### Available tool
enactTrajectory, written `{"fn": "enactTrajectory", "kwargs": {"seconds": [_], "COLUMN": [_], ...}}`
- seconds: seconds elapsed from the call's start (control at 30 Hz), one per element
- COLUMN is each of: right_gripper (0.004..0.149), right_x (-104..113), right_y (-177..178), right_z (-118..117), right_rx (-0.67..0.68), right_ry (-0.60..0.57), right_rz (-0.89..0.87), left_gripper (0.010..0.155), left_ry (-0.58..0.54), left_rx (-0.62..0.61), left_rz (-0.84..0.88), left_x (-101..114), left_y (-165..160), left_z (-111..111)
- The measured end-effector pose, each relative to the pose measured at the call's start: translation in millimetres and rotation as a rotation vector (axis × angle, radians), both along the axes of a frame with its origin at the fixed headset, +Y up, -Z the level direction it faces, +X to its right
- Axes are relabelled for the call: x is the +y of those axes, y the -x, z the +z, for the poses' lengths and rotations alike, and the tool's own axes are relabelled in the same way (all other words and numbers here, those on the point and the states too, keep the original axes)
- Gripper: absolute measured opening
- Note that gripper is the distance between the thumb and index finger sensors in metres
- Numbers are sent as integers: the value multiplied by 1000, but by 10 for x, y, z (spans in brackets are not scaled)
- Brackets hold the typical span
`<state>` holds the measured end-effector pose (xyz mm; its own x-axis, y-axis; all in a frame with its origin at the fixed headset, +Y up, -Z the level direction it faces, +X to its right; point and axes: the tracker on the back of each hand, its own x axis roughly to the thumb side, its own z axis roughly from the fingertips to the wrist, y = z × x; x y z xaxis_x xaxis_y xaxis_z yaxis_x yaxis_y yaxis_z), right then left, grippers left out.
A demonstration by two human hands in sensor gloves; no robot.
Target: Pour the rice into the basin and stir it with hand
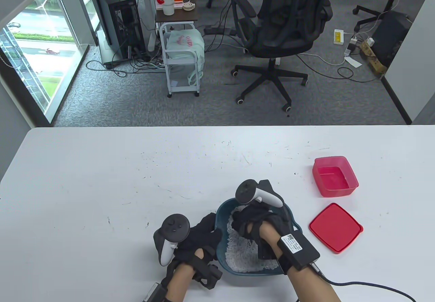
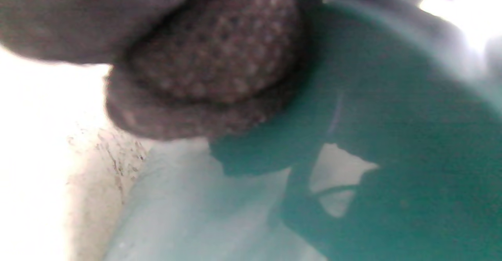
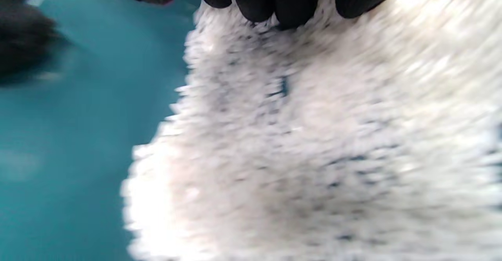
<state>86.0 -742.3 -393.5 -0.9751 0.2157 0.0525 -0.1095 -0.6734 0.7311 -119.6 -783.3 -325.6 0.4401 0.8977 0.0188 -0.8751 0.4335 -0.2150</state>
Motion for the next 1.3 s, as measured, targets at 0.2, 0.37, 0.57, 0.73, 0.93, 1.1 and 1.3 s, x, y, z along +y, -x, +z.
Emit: {"fn": "enactTrajectory", "kwargs": {"seconds": [0.2, 0.37, 0.57, 0.73, 0.93, 1.1, 1.3], "right_gripper": [65, 64, 63, 66, 69, 68, 67], "right_x": [-50, -160, -144, -161, -145, -68, -15], "right_y": [-35, -86, 8, 76, 112, 5, -273], "right_z": [146, 316, 460, 477, 193, 6, 10], "right_rx": [78, 125, 265, 284, 142, -5, -97], "right_ry": [-2, 166, 307, 410, 324, 164, 102], "right_rz": [363, 340, -117, -414, -460, -407, -18], "left_gripper": [66, 66, 65, 66, 67, 66, 66], "left_ry": [0, 8, 13, 23, 1, -7, 0], "left_rx": [20, 33, 39, 28, 1, 6, 14], "left_rz": [-10, 0, -6, 11, -13, -20, -14], "left_x": [10, 14, 22, 26, 40, 42, 43], "left_y": [-7, -10, -11, -23, -25, -25, -29], "left_z": [13, 18, 21, 25, 20, 24, 28]}}
